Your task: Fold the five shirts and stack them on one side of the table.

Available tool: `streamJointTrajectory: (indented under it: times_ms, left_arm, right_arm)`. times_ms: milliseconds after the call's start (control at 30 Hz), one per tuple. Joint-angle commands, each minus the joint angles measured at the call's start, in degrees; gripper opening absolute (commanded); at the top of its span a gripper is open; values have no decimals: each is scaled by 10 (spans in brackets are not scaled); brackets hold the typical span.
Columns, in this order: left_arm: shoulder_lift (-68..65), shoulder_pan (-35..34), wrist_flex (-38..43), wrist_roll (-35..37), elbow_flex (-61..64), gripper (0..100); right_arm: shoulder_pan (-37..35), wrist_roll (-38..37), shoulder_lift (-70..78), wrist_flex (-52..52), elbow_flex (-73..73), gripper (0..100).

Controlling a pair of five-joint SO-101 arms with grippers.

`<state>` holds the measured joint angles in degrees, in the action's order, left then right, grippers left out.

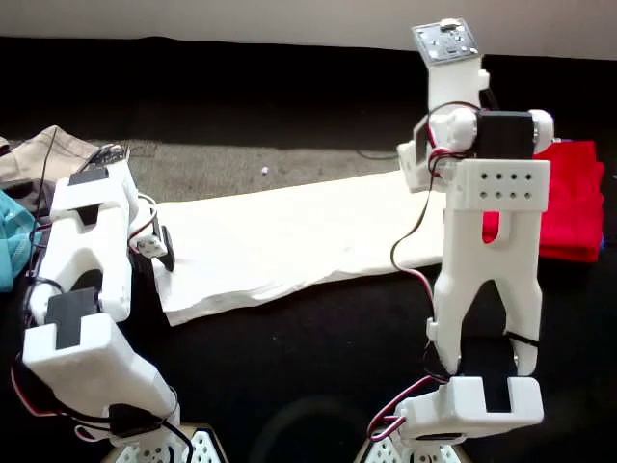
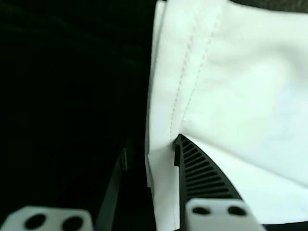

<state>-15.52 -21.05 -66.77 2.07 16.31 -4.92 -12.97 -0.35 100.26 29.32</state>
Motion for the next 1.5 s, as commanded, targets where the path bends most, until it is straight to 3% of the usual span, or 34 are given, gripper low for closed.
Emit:
streamJointTrajectory:
  times_ms: [0,233,467,567,600,900,1033,1167,1467]
  left_arm:
    - [-29,11,1,12,-42,158]
    - [-101,63,-49,46,-92,158]
    - [-155,65,-114,52,-168,152]
    - [-174,61,-142,51,-203,33]
    - [-178,53,-151,50,-211,0]
    - [-181,-106,-177,-35,-291,9]
    - [-184,-160,-228,-71,-358,9]
    - [-184,-169,-280,-86,-409,9]
    - [-160,-73,-343,-86,-429,9]
  right_arm:
    - [20,-5,-44,8,27,130]
    - [20,-5,-74,8,26,130]
    - [20,-5,-115,8,25,130]
    - [20,-5,-124,8,-7,130]
    - [20,-5,-125,8,-21,130]
    - [28,-7,-203,7,-106,130]
    - [63,-8,-231,6,-170,130]
    - [88,-8,-254,-15,-254,130]
    - [109,-8,-384,-214,-639,130]
